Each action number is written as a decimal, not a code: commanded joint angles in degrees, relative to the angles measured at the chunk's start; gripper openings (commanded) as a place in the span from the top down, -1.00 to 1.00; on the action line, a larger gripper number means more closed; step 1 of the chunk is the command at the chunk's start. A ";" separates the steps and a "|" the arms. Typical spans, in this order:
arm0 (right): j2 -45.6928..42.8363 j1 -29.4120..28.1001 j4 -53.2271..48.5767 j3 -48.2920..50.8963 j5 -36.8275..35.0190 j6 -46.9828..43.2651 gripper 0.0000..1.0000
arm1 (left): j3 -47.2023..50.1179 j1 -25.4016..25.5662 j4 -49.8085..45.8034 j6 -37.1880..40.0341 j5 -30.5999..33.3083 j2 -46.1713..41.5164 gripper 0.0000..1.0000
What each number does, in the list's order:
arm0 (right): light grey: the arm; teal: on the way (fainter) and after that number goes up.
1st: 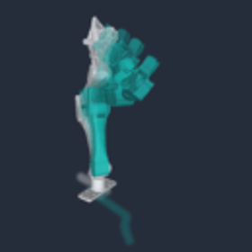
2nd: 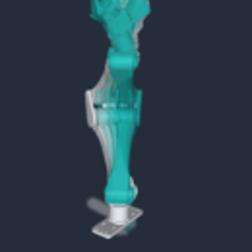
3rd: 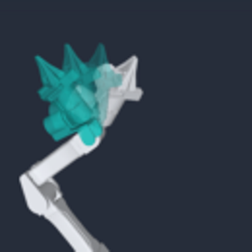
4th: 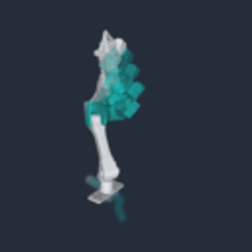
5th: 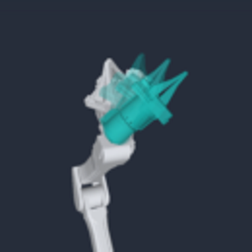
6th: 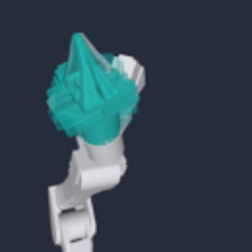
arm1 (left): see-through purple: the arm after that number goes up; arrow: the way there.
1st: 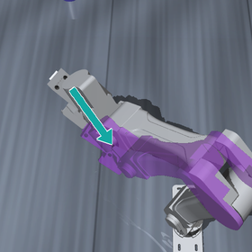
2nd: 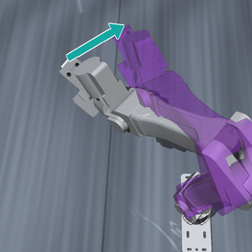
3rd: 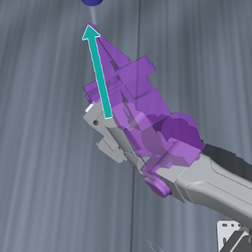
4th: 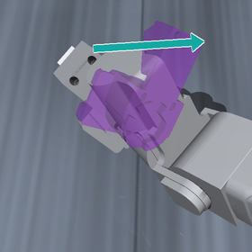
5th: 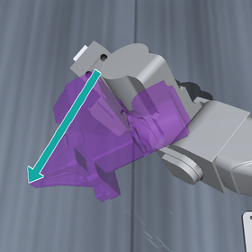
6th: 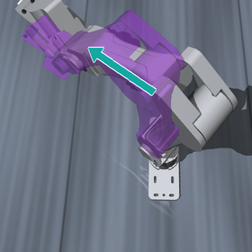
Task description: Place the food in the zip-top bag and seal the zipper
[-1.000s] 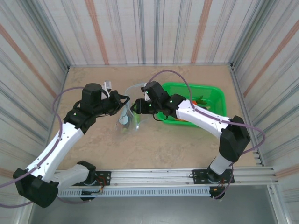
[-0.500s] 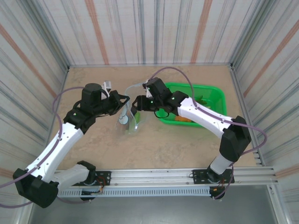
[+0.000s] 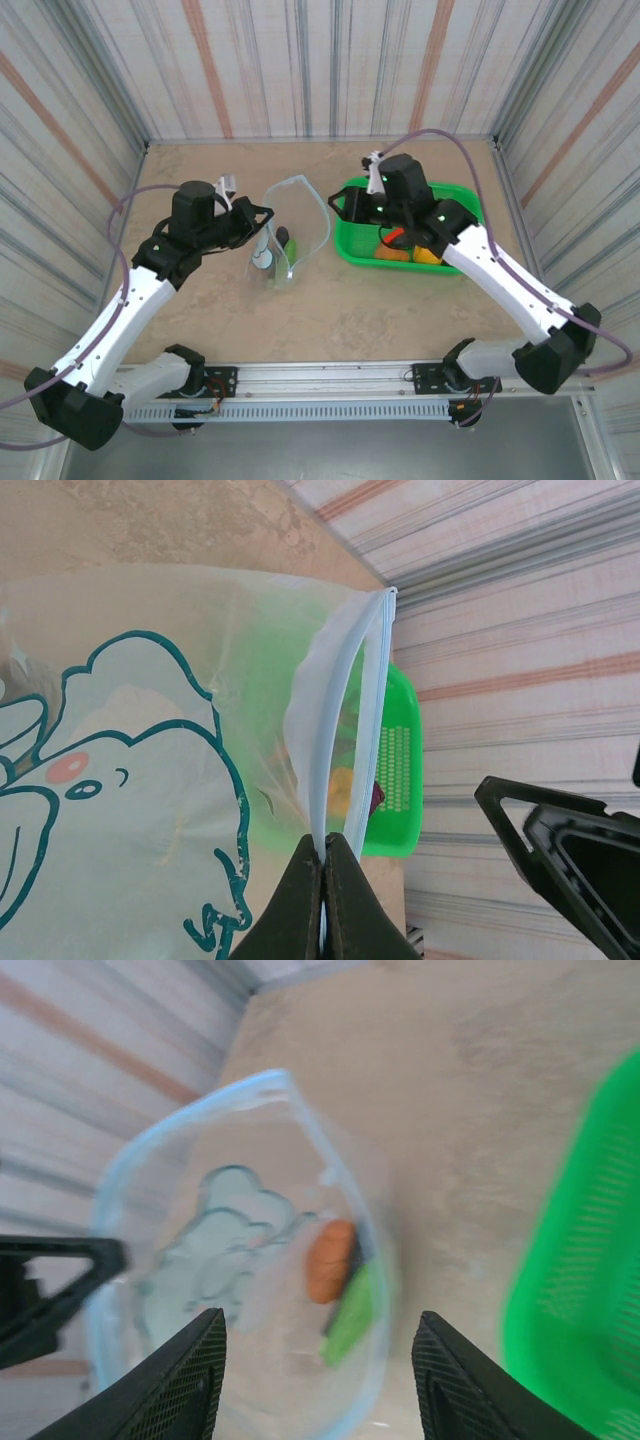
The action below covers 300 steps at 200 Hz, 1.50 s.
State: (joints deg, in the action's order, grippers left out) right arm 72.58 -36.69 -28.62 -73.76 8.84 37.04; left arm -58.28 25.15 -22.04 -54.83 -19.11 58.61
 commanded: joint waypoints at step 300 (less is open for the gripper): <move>22.97 20.52 -8.32 10.71 -5.45 -9.74 -0.08 | 1.59 -2.38 -3.92 14.22 -2.26 -0.67 1.00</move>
State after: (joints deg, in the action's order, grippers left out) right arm 94.08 -13.13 -35.79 -61.34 -0.69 27.79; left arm -56.38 23.20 -23.59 -42.13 -21.63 58.61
